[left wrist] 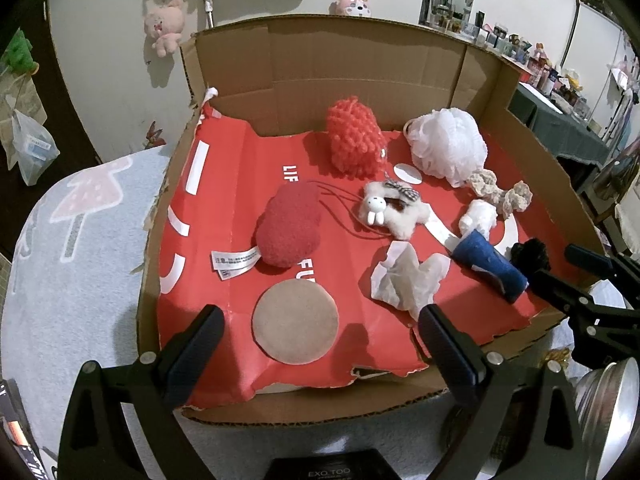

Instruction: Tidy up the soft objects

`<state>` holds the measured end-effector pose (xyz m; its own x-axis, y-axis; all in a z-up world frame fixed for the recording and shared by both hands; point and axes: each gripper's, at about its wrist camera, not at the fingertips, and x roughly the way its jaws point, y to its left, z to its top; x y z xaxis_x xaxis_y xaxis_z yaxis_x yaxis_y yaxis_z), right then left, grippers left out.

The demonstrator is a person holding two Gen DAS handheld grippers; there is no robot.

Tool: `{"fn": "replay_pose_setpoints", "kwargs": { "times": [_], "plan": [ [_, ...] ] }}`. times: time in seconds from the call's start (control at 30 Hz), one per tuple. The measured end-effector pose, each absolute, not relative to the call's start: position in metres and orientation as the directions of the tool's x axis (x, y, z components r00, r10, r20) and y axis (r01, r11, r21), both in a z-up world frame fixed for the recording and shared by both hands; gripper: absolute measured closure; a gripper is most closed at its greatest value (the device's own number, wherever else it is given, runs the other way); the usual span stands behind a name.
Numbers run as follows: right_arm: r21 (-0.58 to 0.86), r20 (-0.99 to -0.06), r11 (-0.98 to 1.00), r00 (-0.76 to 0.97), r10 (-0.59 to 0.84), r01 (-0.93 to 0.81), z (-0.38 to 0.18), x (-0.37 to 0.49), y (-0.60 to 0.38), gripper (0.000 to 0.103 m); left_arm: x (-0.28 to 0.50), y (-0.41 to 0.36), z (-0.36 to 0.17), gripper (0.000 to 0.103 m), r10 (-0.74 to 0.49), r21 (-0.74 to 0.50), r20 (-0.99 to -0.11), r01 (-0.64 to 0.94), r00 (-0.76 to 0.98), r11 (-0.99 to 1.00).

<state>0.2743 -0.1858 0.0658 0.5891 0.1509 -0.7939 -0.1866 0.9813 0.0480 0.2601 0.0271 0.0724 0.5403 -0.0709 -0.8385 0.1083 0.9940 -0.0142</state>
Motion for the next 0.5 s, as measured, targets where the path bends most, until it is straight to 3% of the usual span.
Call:
{"fn": "replay_pose_setpoints", "kwargs": {
  "times": [0.5],
  "plan": [
    [0.047,-0.793,0.982,0.59,0.149,-0.185,0.0645,0.2747,-0.1867,0.031,0.2588,0.0272,0.0724,0.004,-0.074,-0.017,-0.839,0.11,0.539,0.994]
  ]
}}
